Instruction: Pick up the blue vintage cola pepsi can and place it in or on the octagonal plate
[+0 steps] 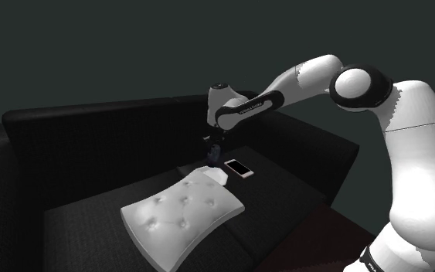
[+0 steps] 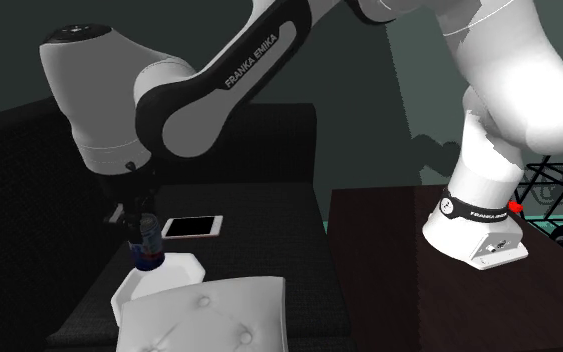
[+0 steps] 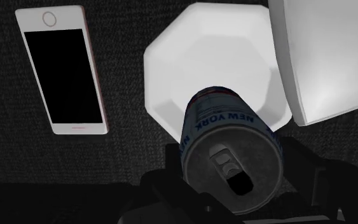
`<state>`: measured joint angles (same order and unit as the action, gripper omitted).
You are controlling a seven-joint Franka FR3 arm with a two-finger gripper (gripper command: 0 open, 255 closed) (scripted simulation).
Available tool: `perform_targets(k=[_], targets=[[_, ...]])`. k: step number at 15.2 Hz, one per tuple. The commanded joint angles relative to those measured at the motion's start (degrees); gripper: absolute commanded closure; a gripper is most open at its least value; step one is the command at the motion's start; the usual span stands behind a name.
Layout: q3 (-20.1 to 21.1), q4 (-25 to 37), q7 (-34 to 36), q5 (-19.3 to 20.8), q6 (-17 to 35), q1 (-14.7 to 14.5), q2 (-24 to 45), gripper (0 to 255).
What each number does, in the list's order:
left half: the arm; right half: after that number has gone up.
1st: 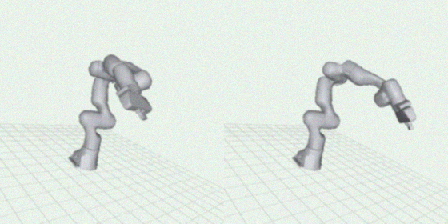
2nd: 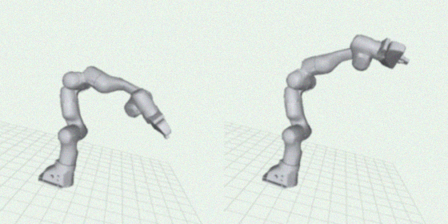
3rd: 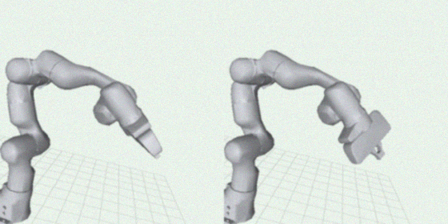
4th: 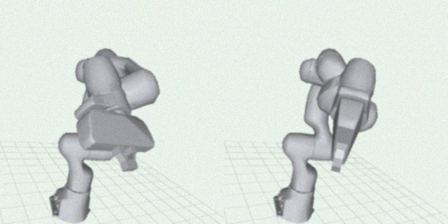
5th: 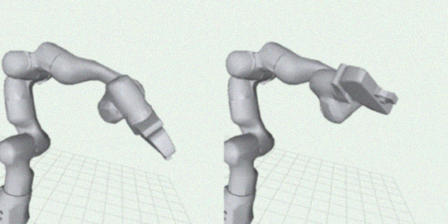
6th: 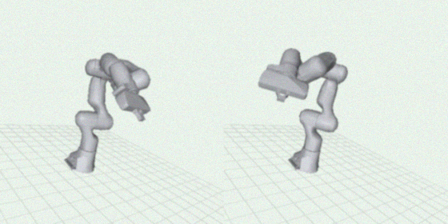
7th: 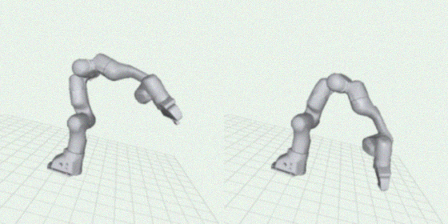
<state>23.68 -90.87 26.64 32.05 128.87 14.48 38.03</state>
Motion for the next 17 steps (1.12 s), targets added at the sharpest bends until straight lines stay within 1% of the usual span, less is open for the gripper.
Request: perform_targets(k=[1,17], targets=[[-0.4,0.5,0.3,0.5,0.6,-0.3,1.2,255],[-3.5,1.3,3.7,4.3,7.2,-2.3,8.8,255]])
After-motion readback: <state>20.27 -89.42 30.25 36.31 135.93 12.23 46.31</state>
